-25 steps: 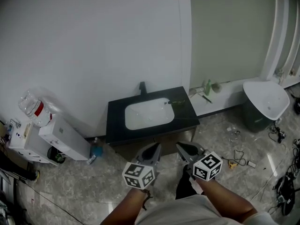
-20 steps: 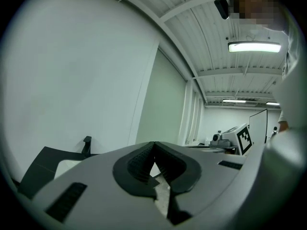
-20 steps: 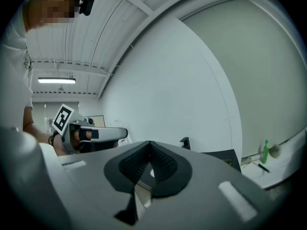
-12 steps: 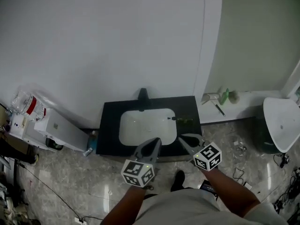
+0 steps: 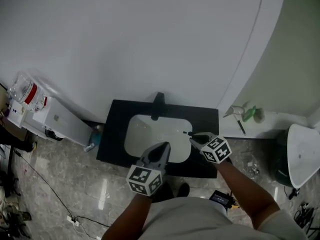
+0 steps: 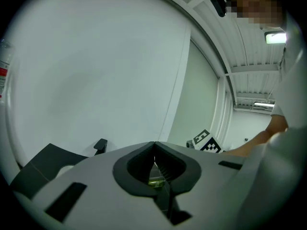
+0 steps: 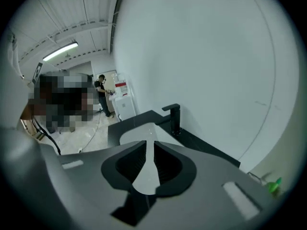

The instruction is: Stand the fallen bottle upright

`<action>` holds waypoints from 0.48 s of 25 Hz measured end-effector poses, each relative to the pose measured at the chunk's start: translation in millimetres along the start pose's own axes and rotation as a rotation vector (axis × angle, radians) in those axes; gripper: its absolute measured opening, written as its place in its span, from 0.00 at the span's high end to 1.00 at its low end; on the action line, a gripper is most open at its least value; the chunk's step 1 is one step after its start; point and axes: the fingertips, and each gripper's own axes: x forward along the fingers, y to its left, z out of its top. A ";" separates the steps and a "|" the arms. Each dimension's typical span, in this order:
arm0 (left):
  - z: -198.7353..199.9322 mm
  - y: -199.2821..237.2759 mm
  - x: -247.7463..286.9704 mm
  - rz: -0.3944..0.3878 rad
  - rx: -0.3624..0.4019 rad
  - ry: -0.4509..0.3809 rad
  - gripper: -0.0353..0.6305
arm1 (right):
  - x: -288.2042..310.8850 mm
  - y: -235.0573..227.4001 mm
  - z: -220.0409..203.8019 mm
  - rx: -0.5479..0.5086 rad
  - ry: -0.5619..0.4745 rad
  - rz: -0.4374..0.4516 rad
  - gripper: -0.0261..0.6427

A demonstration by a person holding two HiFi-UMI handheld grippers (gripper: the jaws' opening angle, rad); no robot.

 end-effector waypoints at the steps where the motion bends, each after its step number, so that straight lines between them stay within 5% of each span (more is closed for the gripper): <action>1: -0.9 5.6 5.9 -0.001 0.001 0.009 0.94 | 11.4 -7.3 -4.0 -0.002 0.045 0.015 0.88; 5: 5.3 34.6 28.4 -0.001 -0.028 0.007 0.94 | 58.7 -35.5 -18.3 -0.012 0.215 0.081 0.83; 12: 6.9 70.0 63.8 -0.024 -0.046 0.059 0.94 | 131.5 -66.7 -54.7 -0.189 0.478 0.126 0.77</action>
